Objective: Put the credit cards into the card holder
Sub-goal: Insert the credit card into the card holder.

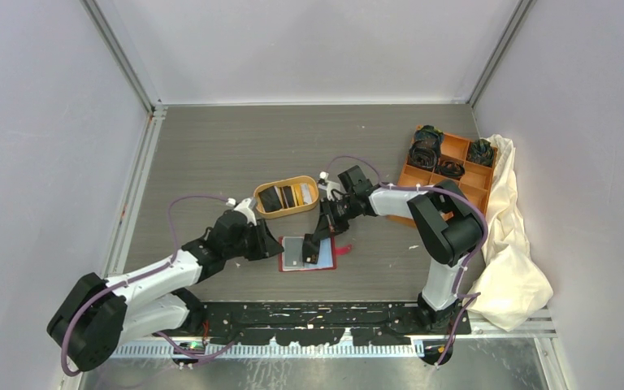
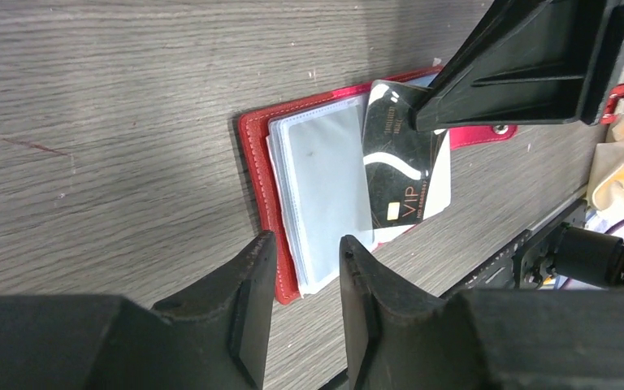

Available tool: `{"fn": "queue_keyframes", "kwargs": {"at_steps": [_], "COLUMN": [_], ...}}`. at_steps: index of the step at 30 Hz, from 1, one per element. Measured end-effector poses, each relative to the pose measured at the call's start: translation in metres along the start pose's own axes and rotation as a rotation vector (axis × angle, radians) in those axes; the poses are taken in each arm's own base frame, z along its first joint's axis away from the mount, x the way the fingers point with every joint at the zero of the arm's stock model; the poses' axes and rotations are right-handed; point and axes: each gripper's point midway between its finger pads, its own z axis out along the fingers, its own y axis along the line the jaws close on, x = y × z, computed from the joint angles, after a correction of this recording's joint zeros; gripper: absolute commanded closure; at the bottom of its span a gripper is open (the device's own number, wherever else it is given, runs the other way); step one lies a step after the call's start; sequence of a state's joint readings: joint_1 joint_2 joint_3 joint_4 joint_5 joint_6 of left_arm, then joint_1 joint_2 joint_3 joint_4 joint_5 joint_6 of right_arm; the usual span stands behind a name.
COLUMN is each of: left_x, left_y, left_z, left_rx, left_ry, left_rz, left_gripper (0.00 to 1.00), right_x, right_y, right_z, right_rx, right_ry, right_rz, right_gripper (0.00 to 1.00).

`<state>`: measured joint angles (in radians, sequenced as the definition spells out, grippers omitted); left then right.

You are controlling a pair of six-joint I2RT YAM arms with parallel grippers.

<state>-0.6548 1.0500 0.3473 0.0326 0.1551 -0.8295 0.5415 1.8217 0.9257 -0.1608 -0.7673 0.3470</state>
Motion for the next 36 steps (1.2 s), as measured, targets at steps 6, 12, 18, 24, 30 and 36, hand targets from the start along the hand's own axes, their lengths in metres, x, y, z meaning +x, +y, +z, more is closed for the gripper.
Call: {"fn": "queue_keyframes", "kwargs": {"at_steps": [6,12,18,24,30,36], "left_x": [0.016,0.027,0.028,0.027,0.027,0.027], "left_y": [0.009,0.011,0.011,0.012,0.012,0.012], "left_z": [0.007,0.013,0.016,0.017,0.017,0.018], "left_rx": [-0.031,-0.049,-0.059,-0.066,-0.068,-0.072], "left_ry": [0.065,0.115,0.122,0.121,0.121,0.124], "left_rz": [-0.001,0.01,0.014,0.014,0.014,0.014], "left_gripper": [0.63,0.65,0.68,0.7,0.71,0.72], "right_x": [-0.001,0.001,0.003,0.006,0.006,0.008], "right_y": [0.002,0.003,0.005,0.006,0.005,0.005], "right_z": [0.001,0.002,0.004,0.007,0.01,0.011], "right_rx": [-0.003,-0.005,-0.006,-0.005,-0.002,-0.001], "right_ry": [-0.004,0.002,0.011,0.035,0.074,0.101], "right_rz": [-0.002,-0.009,-0.013,-0.005,0.034,0.073], "right_gripper": [0.99,0.99,0.99,0.98,0.98,0.98]}}
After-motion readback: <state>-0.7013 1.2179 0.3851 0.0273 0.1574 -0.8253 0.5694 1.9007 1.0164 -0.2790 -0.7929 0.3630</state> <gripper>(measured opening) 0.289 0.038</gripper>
